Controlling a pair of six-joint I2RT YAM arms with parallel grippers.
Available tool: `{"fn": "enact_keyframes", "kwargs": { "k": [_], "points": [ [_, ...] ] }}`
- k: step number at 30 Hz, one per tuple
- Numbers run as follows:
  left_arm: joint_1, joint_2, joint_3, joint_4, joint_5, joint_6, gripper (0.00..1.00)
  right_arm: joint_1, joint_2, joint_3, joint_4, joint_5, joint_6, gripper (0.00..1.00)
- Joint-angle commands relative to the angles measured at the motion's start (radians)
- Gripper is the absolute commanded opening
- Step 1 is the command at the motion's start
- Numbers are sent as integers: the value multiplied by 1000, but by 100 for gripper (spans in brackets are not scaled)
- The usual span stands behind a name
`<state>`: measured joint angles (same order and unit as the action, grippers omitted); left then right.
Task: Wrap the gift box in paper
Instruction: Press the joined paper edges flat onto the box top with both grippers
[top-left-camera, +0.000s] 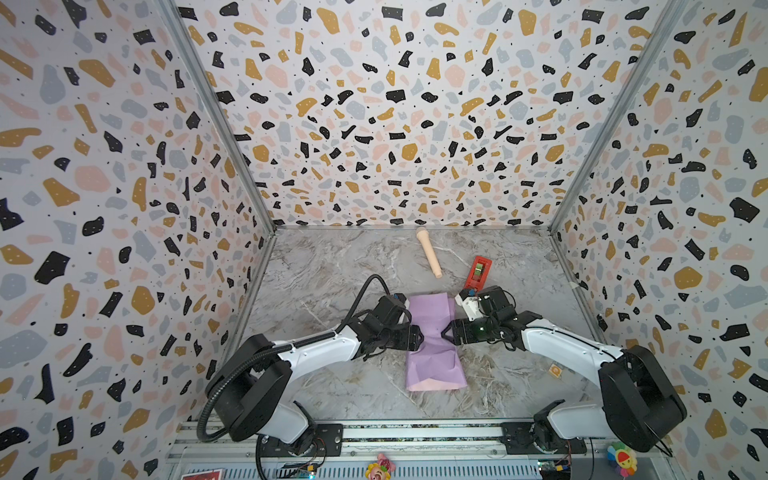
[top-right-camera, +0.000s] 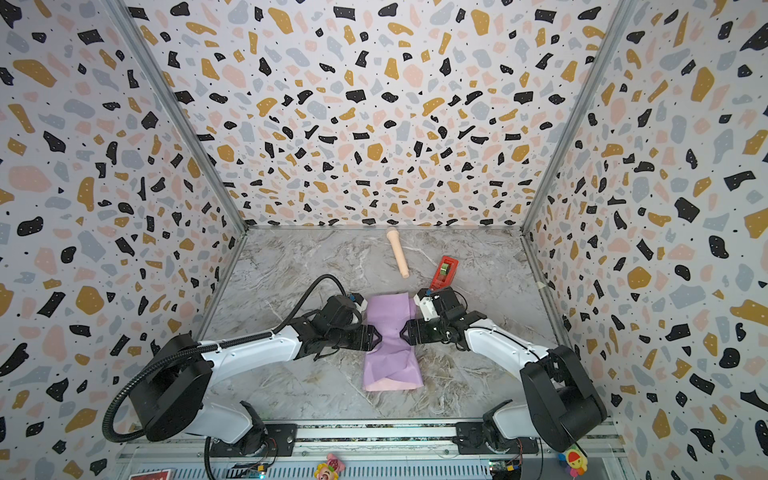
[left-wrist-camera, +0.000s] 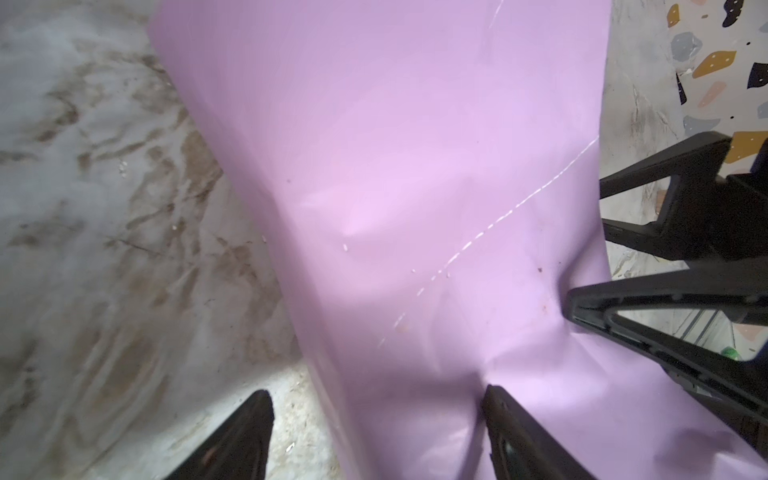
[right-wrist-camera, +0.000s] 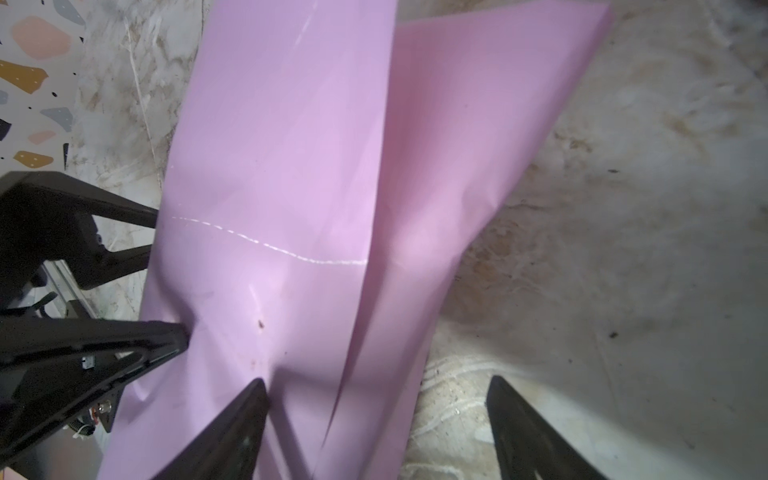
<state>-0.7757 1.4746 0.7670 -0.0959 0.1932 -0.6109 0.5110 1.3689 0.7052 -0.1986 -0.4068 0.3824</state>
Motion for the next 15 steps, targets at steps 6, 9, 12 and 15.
{"fn": "enact_keyframes", "kwargs": {
  "k": [6, 9, 12, 15],
  "points": [
    [-30, 41, -9, -47, -29, 40, 80, 3, -44, 99, -122, -7, 0, 89],
    [-33, 41, -9, -50, -35, 40, 80, 9, -60, 105, -139, -13, 13, 91],
    [-34, 41, -8, -51, -43, 41, 80, 32, -69, 82, -147, -12, 31, 91],
    [-34, 43, -5, -53, -45, 43, 80, 61, -83, 52, -150, -10, 44, 92]
  ]
}}
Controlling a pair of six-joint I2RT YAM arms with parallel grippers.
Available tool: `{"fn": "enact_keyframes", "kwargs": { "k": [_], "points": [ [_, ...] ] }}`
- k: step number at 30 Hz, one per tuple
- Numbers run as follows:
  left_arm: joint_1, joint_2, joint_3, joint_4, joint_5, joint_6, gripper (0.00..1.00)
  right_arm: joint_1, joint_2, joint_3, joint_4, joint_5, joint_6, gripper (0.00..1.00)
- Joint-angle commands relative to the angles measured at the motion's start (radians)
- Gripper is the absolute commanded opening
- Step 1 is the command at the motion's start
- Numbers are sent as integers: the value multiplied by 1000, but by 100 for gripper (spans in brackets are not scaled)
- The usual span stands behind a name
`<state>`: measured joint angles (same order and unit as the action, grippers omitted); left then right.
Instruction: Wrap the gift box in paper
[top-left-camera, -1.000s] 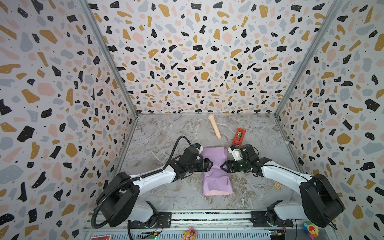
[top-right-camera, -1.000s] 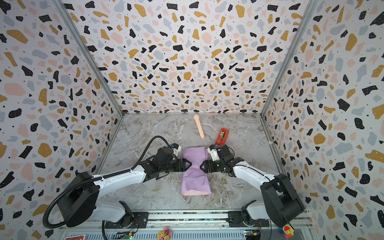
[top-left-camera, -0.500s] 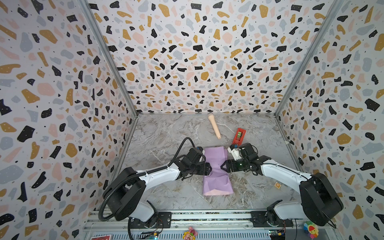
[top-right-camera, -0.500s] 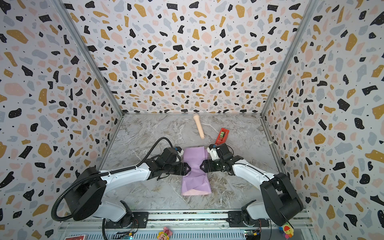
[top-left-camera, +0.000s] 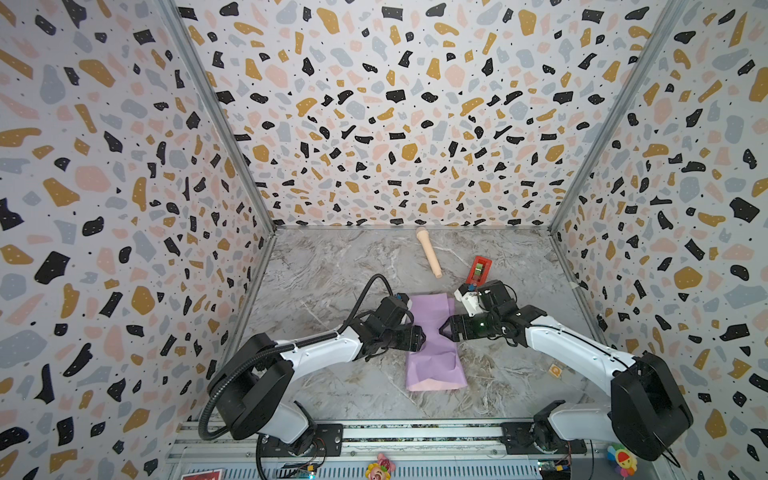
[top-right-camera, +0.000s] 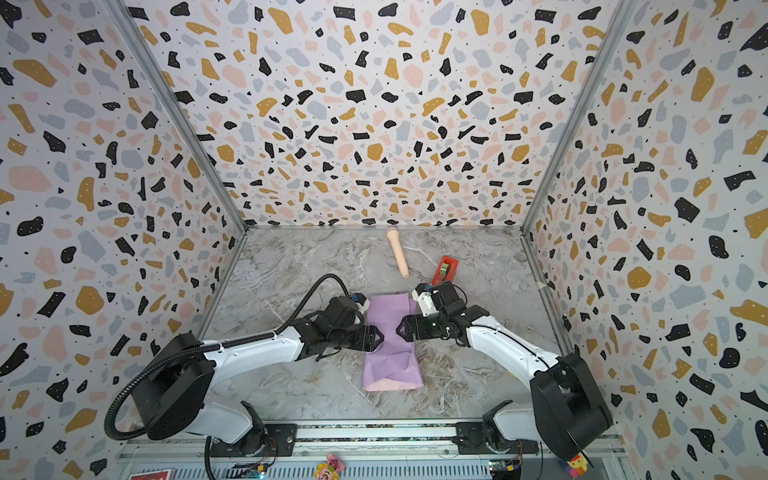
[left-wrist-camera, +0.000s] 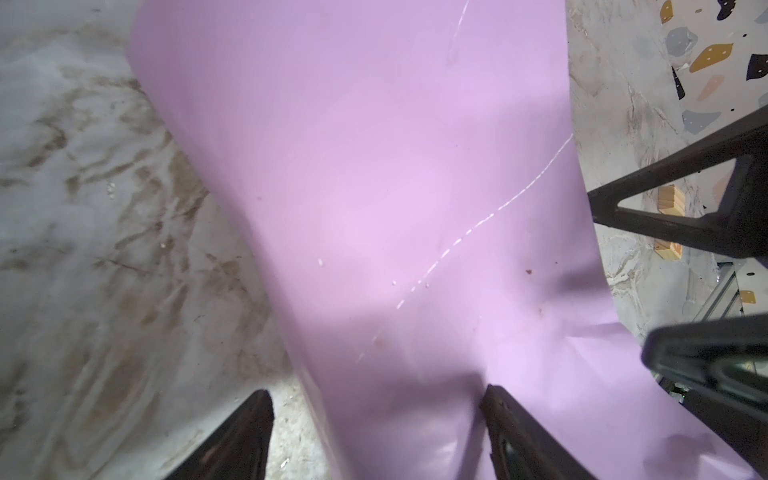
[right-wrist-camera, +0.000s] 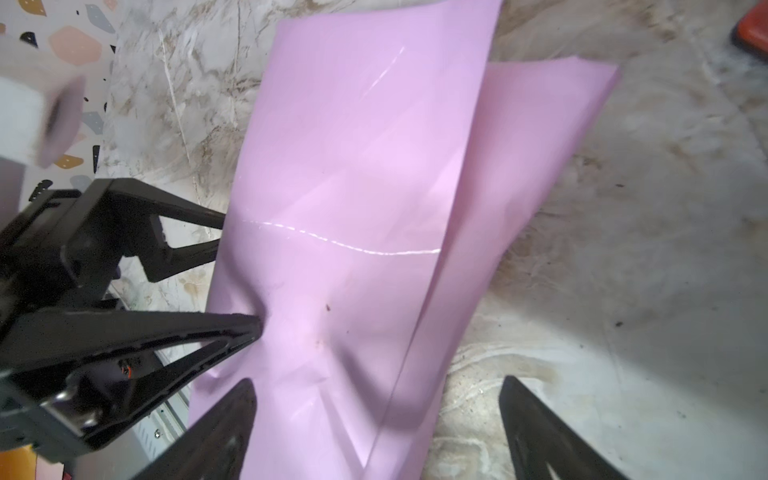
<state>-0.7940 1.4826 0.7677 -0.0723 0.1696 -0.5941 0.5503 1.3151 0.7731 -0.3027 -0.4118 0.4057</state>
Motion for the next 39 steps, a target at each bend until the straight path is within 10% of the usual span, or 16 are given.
{"fn": "enact_keyframes", "kwargs": {
  "k": [1, 24, 39],
  "points": [
    [-16, 37, -7, -76, -22, 27, 80, 32, -34, -29, -45, -1, 26, 92],
    [-16, 38, 4, -76, -39, 31, 81, -87, -144, -57, -81, -63, 25, 88],
    [-19, 40, 7, -63, -41, 25, 82, -23, 150, 141, 5, 105, 2, 76]
  ]
}}
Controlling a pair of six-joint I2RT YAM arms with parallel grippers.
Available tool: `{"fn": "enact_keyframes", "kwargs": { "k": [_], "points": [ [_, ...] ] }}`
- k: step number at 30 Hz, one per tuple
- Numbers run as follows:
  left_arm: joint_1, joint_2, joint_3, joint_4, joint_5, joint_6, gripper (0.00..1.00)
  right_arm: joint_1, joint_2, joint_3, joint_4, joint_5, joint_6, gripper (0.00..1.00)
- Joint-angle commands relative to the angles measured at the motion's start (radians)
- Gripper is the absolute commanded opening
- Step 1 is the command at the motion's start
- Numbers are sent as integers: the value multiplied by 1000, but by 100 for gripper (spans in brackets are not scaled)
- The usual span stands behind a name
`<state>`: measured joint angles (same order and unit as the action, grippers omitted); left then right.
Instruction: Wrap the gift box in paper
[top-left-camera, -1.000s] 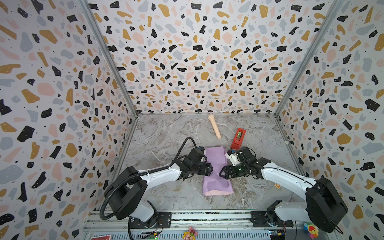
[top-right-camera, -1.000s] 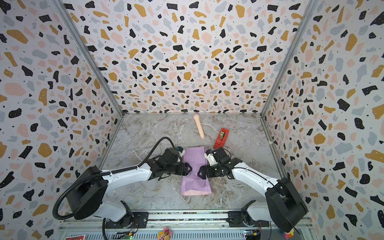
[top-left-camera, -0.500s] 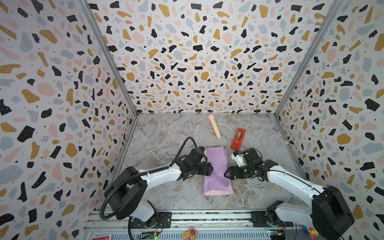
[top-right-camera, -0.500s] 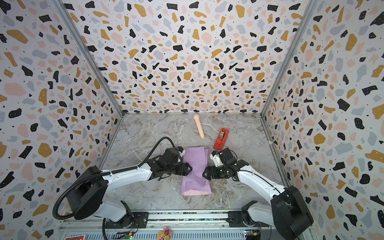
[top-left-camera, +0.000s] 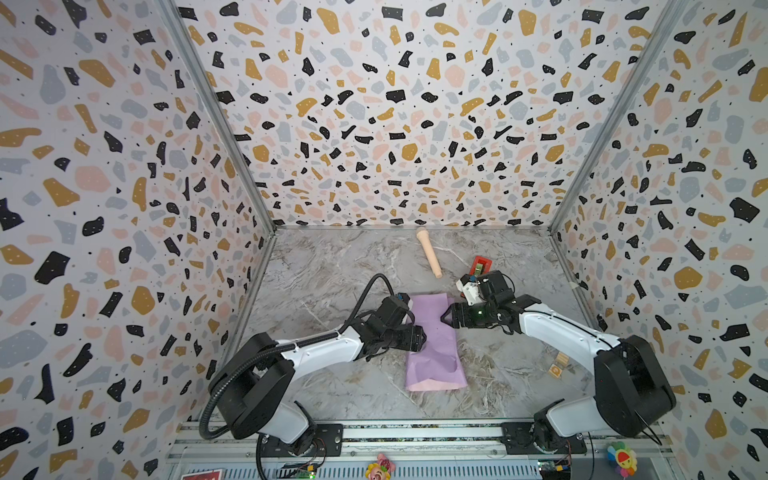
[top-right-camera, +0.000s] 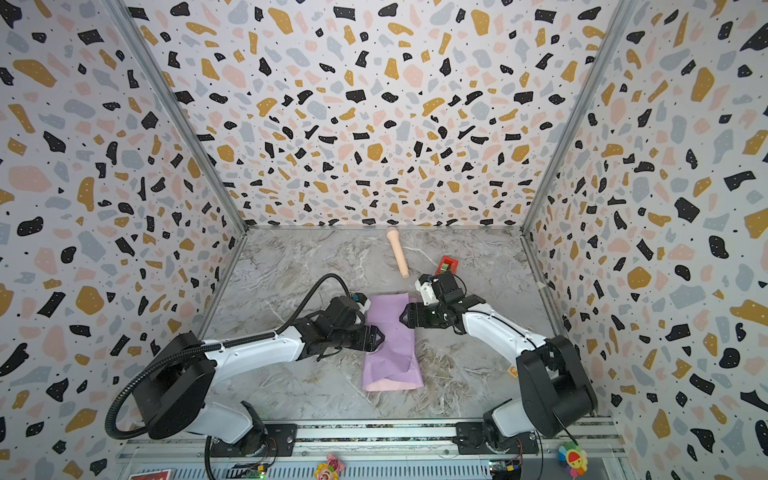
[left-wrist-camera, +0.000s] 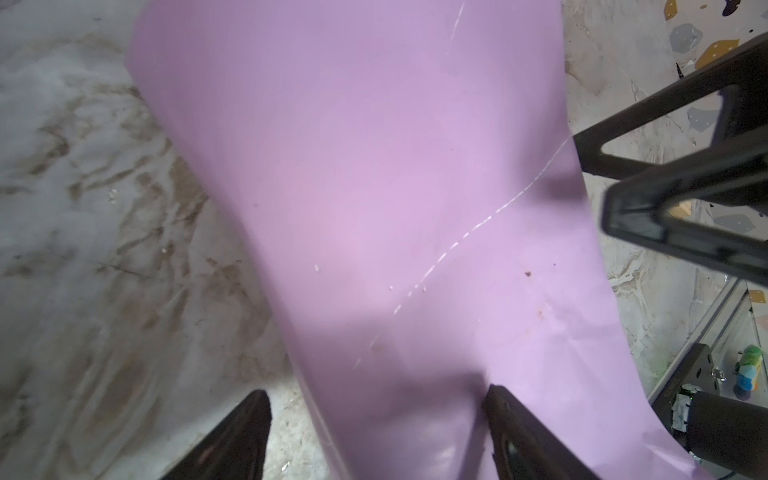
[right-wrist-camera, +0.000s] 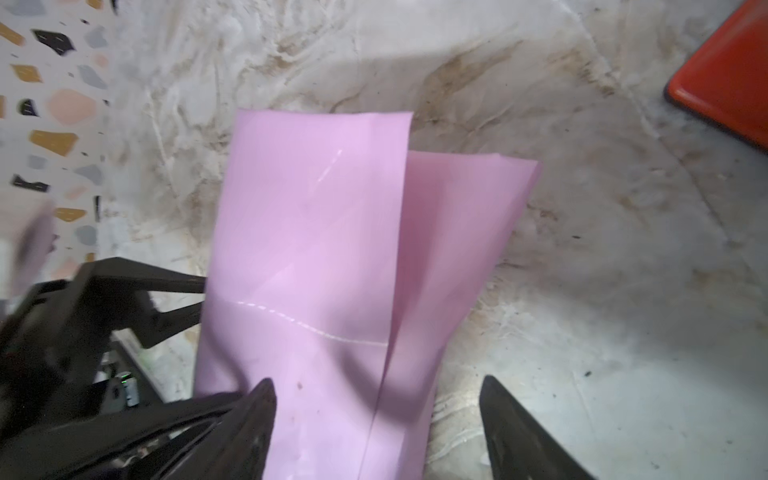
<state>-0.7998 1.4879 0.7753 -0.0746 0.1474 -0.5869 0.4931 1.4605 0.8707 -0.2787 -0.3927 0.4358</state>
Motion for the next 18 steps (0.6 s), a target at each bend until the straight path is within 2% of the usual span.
{"fn": "enact_keyframes", "kwargs": {
  "k": [1, 12, 18],
  "points": [
    [-13, 35, 1, -60, -19, 18, 82, 44, 11, 48, -22, 103, -33, 75],
    [-13, 28, -1, -54, -25, 15, 82, 127, 42, 62, -25, 170, -44, 59],
    [-13, 22, 7, -45, -23, 5, 83, 142, 58, 48, -25, 178, -46, 56]
  ]
}}
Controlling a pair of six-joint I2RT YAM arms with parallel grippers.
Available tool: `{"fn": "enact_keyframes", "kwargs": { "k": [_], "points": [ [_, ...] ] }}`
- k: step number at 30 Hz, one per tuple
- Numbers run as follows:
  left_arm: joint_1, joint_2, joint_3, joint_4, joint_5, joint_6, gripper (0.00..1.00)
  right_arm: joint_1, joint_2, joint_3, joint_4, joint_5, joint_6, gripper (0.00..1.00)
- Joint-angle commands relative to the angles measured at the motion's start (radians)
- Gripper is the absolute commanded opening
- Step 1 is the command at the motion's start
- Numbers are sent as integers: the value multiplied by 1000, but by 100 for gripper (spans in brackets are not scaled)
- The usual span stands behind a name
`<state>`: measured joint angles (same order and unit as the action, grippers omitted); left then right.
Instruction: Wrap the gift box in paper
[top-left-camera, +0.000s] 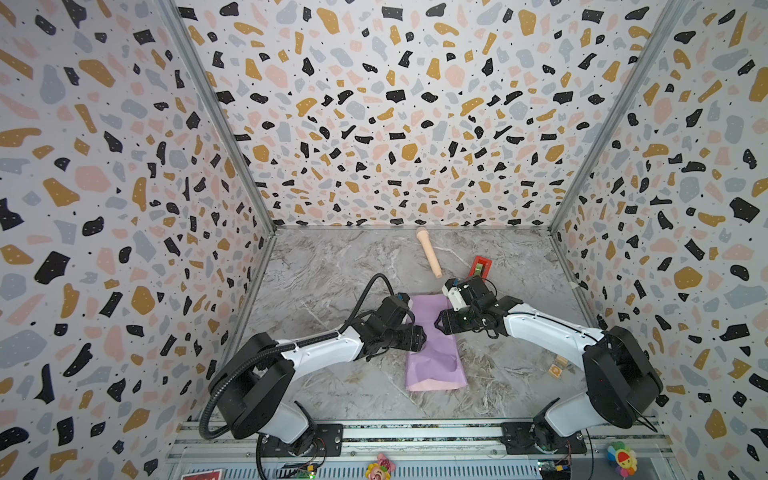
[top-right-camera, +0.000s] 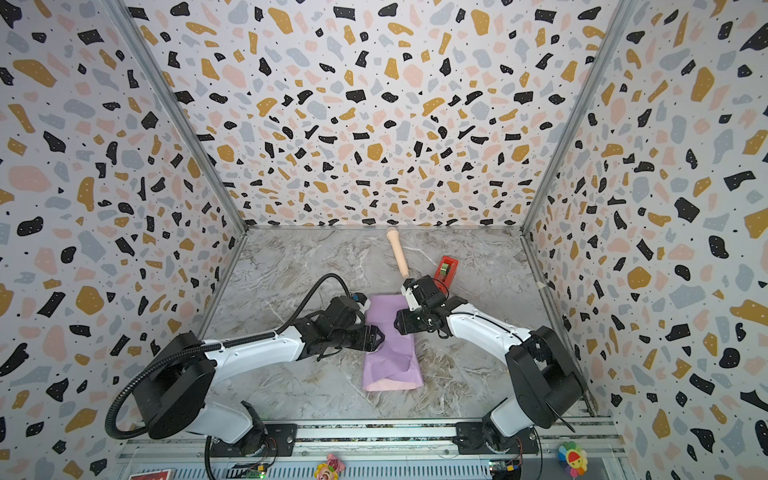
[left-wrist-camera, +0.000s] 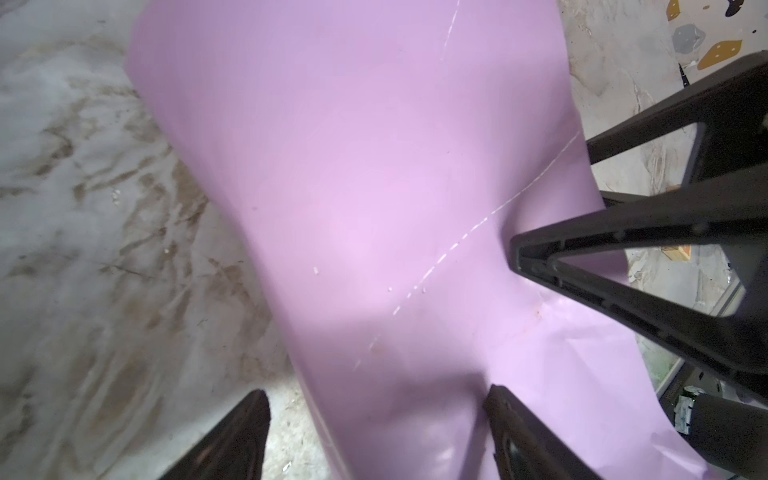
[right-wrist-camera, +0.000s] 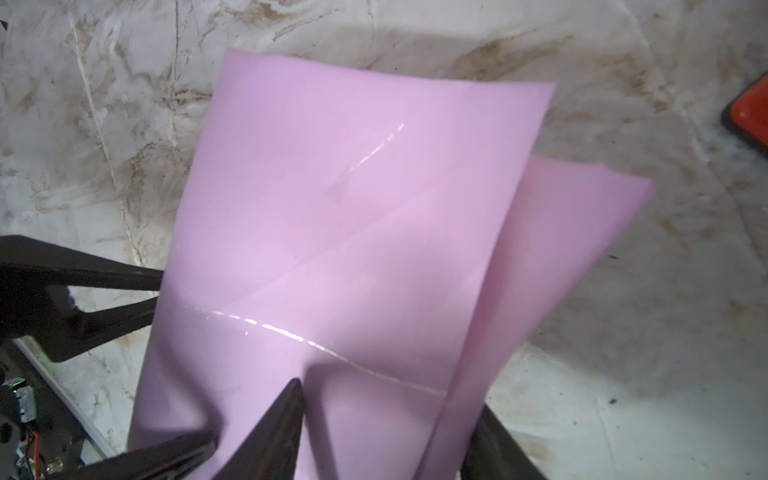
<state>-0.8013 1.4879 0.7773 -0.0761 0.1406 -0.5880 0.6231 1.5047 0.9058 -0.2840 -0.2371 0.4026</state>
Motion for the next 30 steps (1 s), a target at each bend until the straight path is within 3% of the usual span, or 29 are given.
{"fn": "enact_keyframes", "kwargs": {
  "k": [1, 30],
  "points": [
    [-12, 18, 6, -41, -16, 2, 83, 12, 14, 10, -21, 23, -14, 56],
    [37, -68, -26, 63, 45, -81, 86, -13, 38, -142, 27, 13, -11, 57]
  ]
}}
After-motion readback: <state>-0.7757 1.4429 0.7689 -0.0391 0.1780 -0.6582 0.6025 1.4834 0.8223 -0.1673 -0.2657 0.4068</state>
